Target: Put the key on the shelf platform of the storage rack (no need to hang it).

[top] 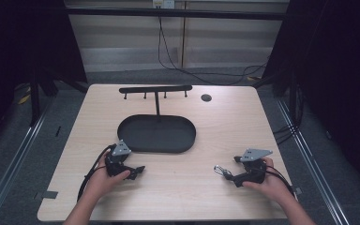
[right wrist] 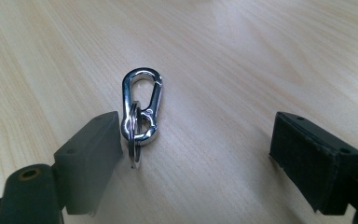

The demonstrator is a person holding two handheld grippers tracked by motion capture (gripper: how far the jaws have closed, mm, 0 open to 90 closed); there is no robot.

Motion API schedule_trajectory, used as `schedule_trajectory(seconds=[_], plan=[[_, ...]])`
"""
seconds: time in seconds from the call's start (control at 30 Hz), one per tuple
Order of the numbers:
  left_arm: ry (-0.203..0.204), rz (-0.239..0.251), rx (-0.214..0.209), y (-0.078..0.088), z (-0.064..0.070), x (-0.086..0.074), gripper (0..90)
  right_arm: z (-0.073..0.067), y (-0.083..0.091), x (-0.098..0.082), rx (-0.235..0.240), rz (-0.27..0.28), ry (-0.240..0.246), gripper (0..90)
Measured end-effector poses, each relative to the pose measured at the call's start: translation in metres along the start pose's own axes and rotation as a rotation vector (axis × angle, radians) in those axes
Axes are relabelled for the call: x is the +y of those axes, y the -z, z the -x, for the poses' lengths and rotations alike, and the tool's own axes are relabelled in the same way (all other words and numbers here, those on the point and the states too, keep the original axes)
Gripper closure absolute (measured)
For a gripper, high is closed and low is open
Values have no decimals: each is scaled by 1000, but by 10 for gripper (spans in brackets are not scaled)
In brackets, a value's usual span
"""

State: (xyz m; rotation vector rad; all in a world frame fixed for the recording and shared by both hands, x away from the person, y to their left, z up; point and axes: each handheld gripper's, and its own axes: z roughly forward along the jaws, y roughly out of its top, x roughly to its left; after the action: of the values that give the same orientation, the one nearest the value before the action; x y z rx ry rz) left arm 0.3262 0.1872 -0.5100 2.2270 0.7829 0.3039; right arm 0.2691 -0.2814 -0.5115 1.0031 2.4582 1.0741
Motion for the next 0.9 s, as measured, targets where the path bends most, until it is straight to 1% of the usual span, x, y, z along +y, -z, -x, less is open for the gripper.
schedule_trajectory(seconds=[0.17,0.2,0.23,0.3,0.33,0.4,0.43,0.47,0.5,0.53,0.57,0.6,0.63,0.67,0.73,0.77,0.8,0.83,0.9], plan=[[0,0,0,0,0,0,104,-1,0,0,-6,-1,-8,158],[0,0,0,0,0,0,104,-2,0,2,-12,-12,-12,163],[0,0,0,0,0,0,103,-2,0,2,-12,-12,-12,163],[0,-1,-2,0,0,0,102,-3,0,5,-9,-34,-3,167],[0,-2,-2,0,0,0,100,-5,1,7,-3,-60,1,174],[0,-2,-2,0,0,0,100,-5,1,9,7,-75,1,214],[0,-2,-2,0,0,0,99,-5,1,9,7,-75,1,214],[1,-1,-2,0,0,0,99,-6,2,11,11,-89,-1,229],[1,-1,-1,0,0,0,99,-6,3,14,21,-115,-2,231],[0,-2,-3,0,0,0,98,-7,5,17,40,-138,-2,253],[0,-2,-3,0,0,0,97,-7,5,17,40,-138,-2,253],[-1,-7,-1,0,0,0,95,-8,6,22,60,-183,-2,257],[-1,-7,-1,0,0,0,93,-8,6,22,60,-183,-2,257],[-1,-7,-2,0,0,0,93,-8,6,25,68,-223,1,253],[-1,-8,-1,0,0,0,92,-9,4,30,70,-263,13,251],[-1,-6,-3,0,0,0,91,-10,4,33,72,-289,9,252],[-1,-7,-3,0,0,0,91,-11,3,35,71,-308,19,252],[-3,-5,-3,0,0,0,90,-12,3,38,67,-315,26,257],[-4,-6,-4,-1,0,1,88,-15,5,43,57,-308,36,281]])
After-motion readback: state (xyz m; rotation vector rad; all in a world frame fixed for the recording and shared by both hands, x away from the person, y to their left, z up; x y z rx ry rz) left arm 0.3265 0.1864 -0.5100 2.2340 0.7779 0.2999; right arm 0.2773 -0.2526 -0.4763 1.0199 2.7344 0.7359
